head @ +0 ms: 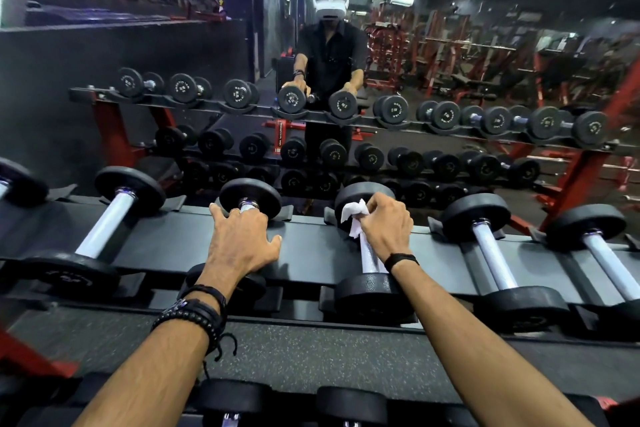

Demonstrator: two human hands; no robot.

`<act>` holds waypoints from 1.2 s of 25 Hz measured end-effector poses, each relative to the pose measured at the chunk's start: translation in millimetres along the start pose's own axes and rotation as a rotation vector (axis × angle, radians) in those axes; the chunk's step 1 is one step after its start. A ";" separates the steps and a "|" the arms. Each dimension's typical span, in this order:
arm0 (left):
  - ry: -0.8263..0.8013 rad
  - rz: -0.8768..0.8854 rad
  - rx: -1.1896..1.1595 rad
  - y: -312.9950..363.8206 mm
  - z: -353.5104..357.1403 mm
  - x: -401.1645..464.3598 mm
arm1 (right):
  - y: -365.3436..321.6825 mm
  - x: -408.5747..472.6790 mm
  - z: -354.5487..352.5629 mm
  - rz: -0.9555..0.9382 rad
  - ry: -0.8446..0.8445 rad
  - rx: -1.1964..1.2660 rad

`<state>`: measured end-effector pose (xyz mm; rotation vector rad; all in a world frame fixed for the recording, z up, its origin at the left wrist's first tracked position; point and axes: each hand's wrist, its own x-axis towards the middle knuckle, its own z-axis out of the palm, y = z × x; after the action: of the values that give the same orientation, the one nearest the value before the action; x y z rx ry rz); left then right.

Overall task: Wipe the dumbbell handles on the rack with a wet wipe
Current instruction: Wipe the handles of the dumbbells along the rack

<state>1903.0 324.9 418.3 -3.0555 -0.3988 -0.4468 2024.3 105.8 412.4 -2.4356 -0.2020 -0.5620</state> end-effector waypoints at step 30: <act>0.026 0.023 -0.001 -1.7 5.0 2.2 | -0.8 -7.3 -6.5 -0.446 -0.082 -0.200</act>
<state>1906.0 327.4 414.1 -3.0481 -0.3619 -0.4851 2015.3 102.4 414.3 -2.6191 -0.7690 -0.7010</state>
